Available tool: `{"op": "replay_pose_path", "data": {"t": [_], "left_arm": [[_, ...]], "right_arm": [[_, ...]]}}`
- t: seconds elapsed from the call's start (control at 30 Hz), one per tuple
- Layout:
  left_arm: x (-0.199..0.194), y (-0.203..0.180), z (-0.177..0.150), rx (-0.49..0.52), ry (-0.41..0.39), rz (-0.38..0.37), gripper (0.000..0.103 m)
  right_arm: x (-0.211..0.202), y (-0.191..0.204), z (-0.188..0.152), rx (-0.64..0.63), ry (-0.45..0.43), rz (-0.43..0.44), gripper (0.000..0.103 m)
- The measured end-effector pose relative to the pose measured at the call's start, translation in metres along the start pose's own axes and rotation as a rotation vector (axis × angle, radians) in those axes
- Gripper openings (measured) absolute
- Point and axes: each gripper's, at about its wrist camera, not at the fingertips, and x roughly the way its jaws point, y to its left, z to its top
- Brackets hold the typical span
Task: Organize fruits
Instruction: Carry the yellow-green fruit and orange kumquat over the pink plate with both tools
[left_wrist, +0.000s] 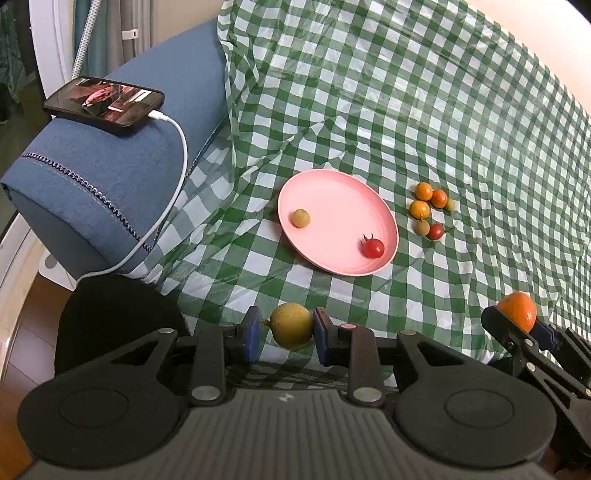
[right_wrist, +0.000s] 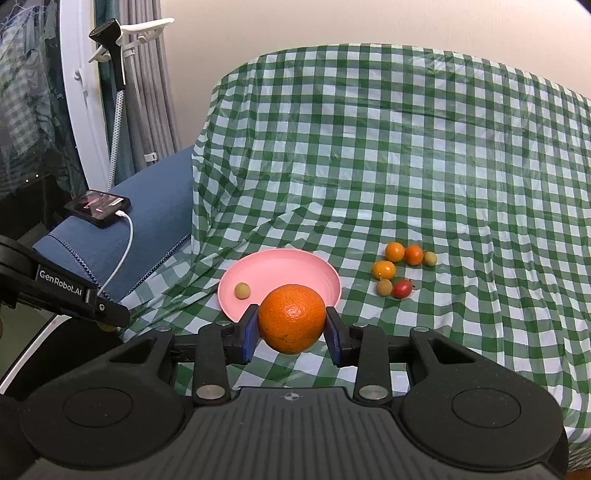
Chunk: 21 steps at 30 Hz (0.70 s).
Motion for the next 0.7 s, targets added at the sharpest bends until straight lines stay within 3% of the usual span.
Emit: {"op": "replay_pose_path", "data": {"t": [0.33,0.7], "left_arm": [[0.035,-0.01,0.025,0.0,0.034,0.025,0.033],[0.096,-0.032,0.072,0.025,0.063,0.053,0.033]], "right_arm": [[0.035,-0.009,0.002,0.009,0.044,-0.012,0.038],[0.106,-0.016,0.008,0.02,0.12,-0.013,0.038]]}}
